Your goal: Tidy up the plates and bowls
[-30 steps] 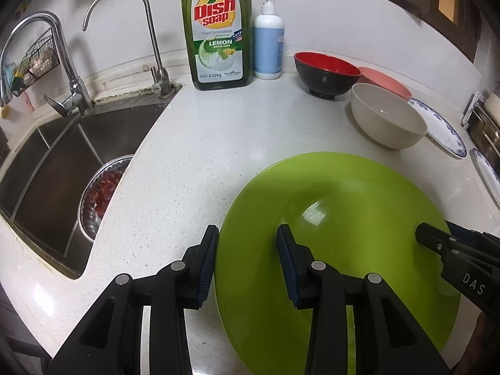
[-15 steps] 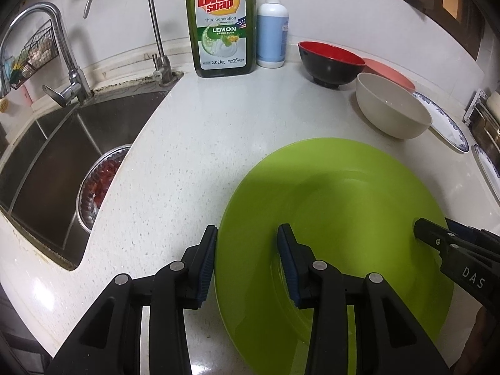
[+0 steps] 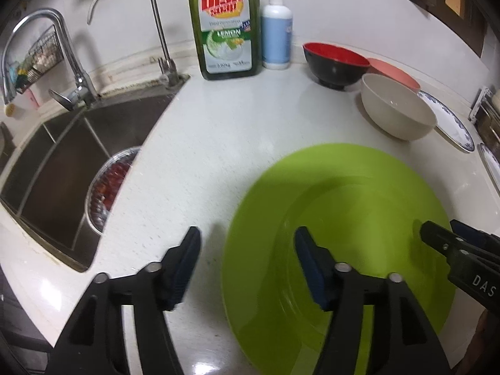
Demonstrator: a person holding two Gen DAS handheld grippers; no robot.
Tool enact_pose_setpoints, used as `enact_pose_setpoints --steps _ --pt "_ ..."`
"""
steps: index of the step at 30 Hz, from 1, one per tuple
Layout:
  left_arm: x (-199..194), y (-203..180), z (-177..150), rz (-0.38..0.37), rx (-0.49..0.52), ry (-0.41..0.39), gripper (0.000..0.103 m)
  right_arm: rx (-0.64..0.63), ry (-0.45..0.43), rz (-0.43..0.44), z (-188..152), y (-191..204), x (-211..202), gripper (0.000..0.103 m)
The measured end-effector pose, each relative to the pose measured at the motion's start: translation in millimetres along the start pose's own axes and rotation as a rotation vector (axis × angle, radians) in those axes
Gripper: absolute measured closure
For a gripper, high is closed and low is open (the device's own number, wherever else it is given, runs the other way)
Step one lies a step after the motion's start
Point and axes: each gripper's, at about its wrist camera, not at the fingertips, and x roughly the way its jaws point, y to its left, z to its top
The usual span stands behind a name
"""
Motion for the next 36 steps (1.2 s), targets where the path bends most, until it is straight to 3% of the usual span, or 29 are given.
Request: enact_pose_setpoints --steps 11,15,26,36 --pt "-44.8 -31.0 27.0 -0.076 0.057 -0.116 0.01 0.038 -0.096 -0.039 13.3 -23.3 -40.5 0.037" --pt "-58.7 -56.6 37.0 -0.12 0.101 -0.148 0.005 0.065 -0.138 -0.074 16.1 -41.3 -61.4 0.028" --pt "-78.7 -138.7 62.9 -0.265 0.217 -0.185 0.005 0.173 -0.218 -0.19 21.4 -114.0 -110.9 0.028" --pt "-95.1 -240.5 88.1 -0.399 0.373 -0.218 0.005 0.315 -0.284 -0.308 17.2 -196.6 -145.3 0.028"
